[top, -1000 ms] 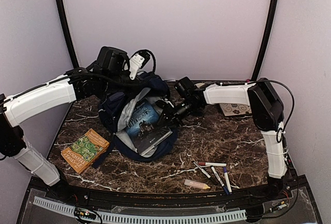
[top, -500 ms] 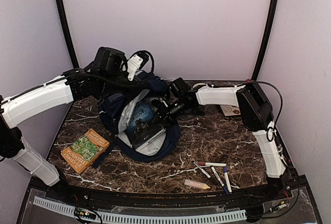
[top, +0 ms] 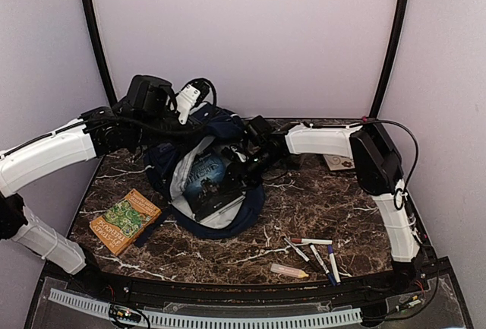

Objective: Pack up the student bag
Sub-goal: Place the book in the largest pocket of the bag, then move the book to the largest pocket of the bag.

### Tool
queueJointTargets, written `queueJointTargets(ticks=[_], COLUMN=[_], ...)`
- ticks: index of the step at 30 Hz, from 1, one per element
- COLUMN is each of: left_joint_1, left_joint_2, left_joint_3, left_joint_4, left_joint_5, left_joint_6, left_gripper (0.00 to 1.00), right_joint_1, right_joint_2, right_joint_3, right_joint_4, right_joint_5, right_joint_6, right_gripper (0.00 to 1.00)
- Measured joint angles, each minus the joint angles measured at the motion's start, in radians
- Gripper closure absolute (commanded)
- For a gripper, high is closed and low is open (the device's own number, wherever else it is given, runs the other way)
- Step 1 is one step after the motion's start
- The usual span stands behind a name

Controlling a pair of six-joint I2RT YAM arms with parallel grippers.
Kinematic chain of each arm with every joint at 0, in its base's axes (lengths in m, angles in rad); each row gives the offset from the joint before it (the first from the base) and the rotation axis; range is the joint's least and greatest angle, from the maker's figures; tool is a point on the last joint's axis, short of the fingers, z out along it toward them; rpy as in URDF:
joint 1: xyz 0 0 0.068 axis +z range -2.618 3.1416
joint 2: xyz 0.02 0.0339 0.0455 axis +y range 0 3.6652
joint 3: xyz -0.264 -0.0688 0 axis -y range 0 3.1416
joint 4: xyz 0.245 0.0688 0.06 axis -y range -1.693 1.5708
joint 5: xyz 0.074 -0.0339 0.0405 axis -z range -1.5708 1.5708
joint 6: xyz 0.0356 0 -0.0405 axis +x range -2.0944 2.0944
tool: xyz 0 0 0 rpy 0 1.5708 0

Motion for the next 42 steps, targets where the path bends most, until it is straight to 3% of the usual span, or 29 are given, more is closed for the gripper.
queueJointTargets(ticks=[9, 19, 29, 32, 36, 42], left_joint_1=[0.000, 0.000, 0.002, 0.002, 0.002, 0.002], left_joint_2=[-0.102, -0.102, -0.114, -0.117, -0.125, -0.137], left_joint_3=[-0.080, -0.080, -0.080, -0.080, -0.080, -0.080], left_joint_4=[0.011, 0.003, -0.011, -0.012, -0.020, -0.039], left_joint_5=[0.014, 0.057, 0.111, 0.132, 0.161, 0.183], left_joint_6=[-0.064, -0.111, -0.141, -0.143, -0.149, -0.149], left_gripper=[1.00, 1.00, 1.00, 1.00, 1.00, 1.00], right_joint_1=[0.071, 0.188, 0.367, 0.394, 0.416, 0.434], right_joint_2=[-0.195, -0.409, -0.413, -0.389, -0.298, -0.197], right_joint_3=[-0.075, -0.261, -0.289, -0.260, -0.182, -0.167], right_joint_4=[-0.087, -0.129, -0.071, -0.050, -0.013, -0.004], right_joint_5=[0.293, 0.415, 0.700, 0.764, 0.826, 0.866], right_joint_6=[-0.200, -0.482, -0.841, -0.930, -1.017, -1.098], right_gripper=[0.35, 0.57, 0.60, 0.55, 0.39, 0.31])
